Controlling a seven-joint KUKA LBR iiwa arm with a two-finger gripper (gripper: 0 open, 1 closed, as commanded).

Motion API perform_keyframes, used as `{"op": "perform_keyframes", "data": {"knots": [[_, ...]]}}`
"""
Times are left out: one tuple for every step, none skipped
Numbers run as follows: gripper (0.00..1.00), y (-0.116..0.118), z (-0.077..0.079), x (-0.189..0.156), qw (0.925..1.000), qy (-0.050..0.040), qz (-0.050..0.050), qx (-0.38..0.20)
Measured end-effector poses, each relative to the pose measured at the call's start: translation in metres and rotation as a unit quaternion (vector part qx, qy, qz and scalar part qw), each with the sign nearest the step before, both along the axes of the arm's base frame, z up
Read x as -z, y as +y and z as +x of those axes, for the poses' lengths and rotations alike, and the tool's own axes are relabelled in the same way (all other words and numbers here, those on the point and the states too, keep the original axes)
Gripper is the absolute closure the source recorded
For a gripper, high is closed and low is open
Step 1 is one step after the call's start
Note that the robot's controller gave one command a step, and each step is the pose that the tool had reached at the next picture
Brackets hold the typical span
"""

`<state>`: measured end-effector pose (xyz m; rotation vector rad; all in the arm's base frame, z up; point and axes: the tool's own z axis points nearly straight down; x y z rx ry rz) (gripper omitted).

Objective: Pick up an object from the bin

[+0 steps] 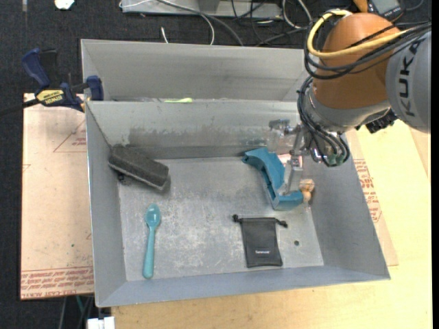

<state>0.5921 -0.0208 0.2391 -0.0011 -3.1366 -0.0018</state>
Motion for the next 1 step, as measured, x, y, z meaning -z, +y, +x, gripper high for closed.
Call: {"op": "perform_keyframes", "data": {"knots": [[0.00,-0.0001,0.0014,-0.0039,1.0000,-0.0037,0.000,0.000]]}}
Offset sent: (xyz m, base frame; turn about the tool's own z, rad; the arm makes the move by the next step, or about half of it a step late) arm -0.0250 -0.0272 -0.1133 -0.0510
